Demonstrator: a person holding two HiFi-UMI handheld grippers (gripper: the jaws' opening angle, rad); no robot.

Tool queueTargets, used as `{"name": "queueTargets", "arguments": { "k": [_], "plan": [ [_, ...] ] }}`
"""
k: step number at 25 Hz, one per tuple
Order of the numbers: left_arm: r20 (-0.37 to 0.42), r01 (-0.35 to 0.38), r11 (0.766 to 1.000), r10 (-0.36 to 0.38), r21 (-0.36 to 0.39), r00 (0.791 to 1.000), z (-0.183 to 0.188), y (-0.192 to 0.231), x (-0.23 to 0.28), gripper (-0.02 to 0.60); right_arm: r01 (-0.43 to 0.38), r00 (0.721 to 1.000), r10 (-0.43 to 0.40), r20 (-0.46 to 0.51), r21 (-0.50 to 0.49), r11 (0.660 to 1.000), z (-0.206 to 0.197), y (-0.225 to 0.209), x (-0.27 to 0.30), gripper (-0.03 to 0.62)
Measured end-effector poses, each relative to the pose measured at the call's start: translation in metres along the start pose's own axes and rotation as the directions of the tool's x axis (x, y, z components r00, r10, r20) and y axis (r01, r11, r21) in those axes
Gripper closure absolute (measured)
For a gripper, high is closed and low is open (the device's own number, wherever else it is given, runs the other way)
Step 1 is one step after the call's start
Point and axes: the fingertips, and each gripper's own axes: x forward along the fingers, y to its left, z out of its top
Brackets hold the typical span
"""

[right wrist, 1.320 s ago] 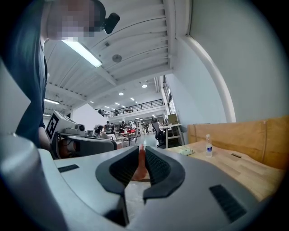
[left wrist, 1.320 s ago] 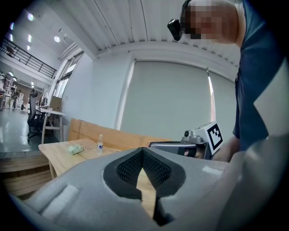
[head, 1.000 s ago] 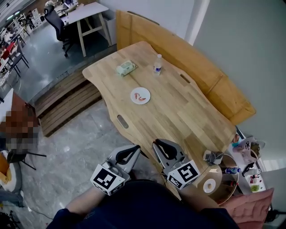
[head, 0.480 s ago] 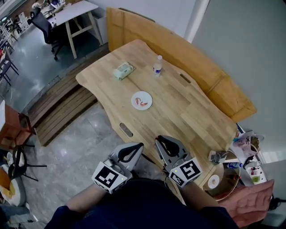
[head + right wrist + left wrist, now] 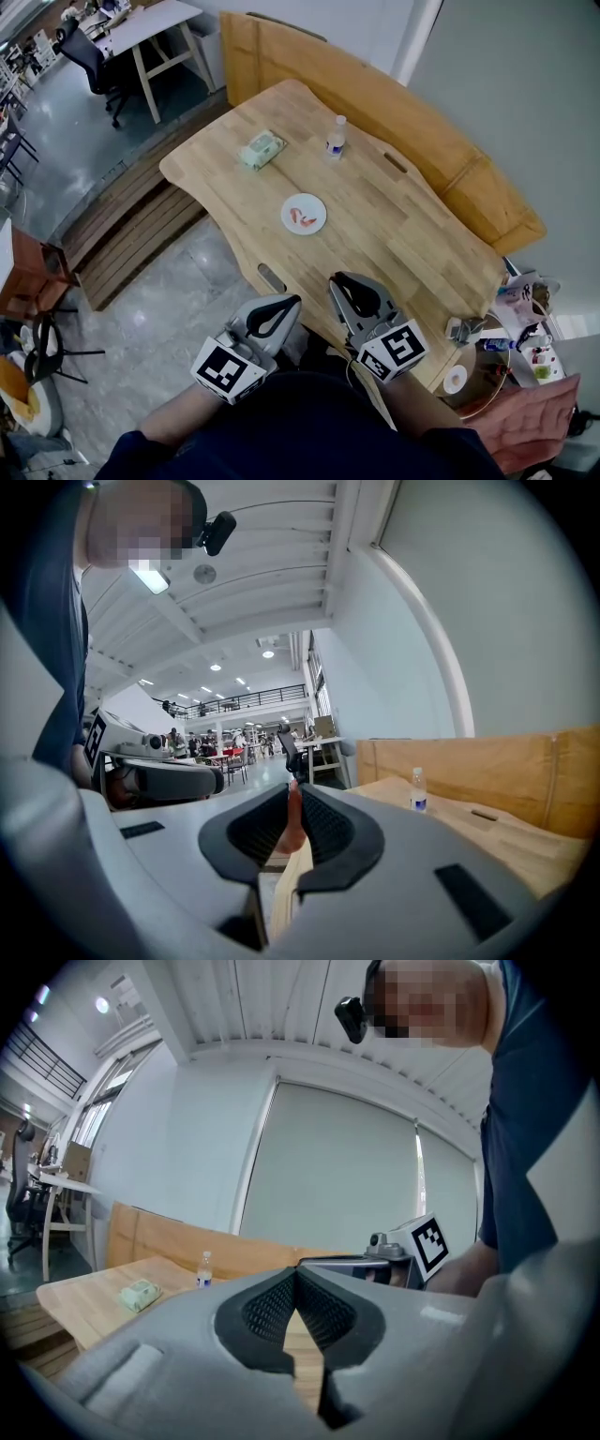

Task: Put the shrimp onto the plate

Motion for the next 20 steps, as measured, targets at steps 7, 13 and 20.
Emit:
{"name": "queueTargets", "arguments": {
  "k": [7, 13, 20],
  "plan": [
    [0.003, -0.049, 0.998, 0.049, -0.026, 0.999, 0.01, 0.014, 0.018, 0.578, -0.039, 0.999, 0.039, -0.018, 0.014, 0.999, 0.004, -0.027, 0.03, 0.542],
    [0.002, -0.094, 0.995, 0.094, -0.033, 0.996, 0.014, 0.035, 0.034, 0.578, -0.059, 0.998, 0.059, -0.034, 0.002, 0.998, 0.004, -0.052, 0.056, 0.542],
    [-0.015, -0.118, 0.992, 0.117, -0.04, 0.993, 0.01, 0.05, 0.042, 0.578, -0.061, 0.996, 0.061, -0.07, 0.005, 0.998, -0.016, -0.077, 0.085, 0.542]
  ]
}}
